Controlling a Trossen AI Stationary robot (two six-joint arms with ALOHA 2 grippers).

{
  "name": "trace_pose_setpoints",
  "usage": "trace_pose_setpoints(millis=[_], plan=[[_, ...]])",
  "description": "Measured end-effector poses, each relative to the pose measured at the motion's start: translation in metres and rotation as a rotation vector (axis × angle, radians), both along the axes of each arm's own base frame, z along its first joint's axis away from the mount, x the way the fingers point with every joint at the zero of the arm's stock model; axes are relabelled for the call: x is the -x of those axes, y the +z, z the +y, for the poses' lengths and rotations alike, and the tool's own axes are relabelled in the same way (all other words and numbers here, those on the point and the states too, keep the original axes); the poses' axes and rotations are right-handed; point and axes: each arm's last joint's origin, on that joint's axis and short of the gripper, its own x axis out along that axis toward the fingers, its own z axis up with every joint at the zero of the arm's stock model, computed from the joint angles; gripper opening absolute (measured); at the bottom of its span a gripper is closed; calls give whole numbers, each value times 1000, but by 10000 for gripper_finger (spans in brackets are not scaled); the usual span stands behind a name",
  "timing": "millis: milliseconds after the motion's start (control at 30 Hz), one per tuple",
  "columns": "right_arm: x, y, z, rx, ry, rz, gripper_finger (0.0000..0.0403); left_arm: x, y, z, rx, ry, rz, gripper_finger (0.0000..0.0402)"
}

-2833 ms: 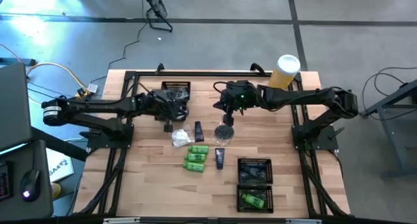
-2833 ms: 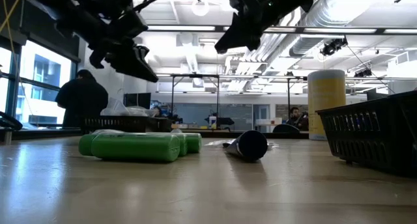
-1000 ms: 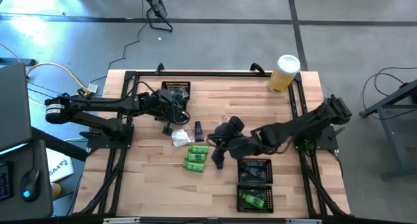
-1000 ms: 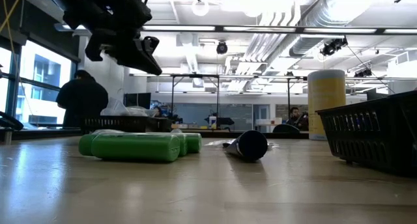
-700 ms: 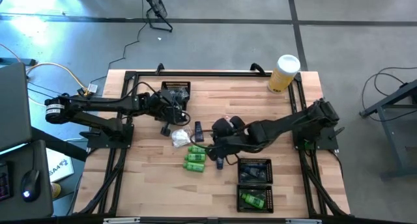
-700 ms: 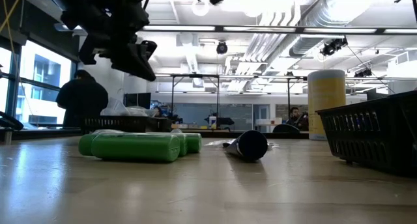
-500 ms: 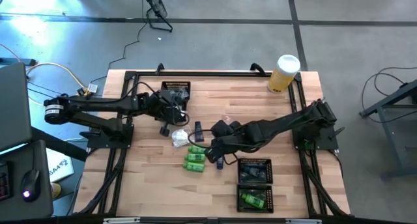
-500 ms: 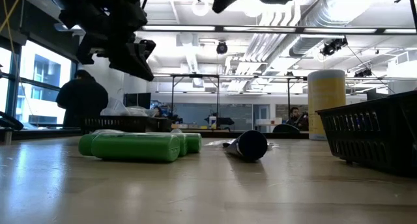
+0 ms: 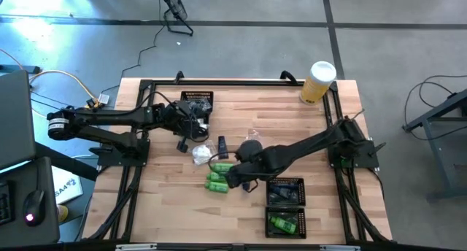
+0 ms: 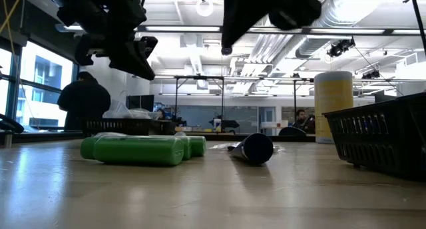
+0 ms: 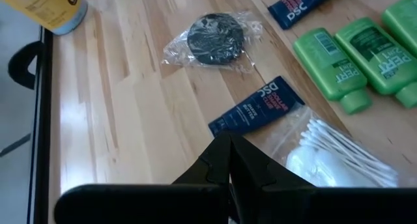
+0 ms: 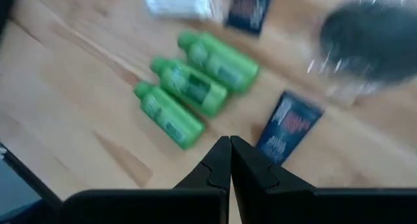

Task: Pick & Place Travel size toiletries
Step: Put the blue shave cream into the middle bottom black basket

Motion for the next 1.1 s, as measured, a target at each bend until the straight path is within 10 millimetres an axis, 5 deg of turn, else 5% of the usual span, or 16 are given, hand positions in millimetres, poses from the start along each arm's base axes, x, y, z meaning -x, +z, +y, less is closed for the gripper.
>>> trace_pose_setpoints(millis=[300,800,1100], plan=[[-8,-35,6,-142,-89,144,3,0,0,0,-32,-26,2,0],[-6,-46,6,-198,-155,235,3,0,-1,0,-50,-41,9,0],[-16,-74,11,-225,-125,285,91,1,-1,0,-52,-44,14,0]])
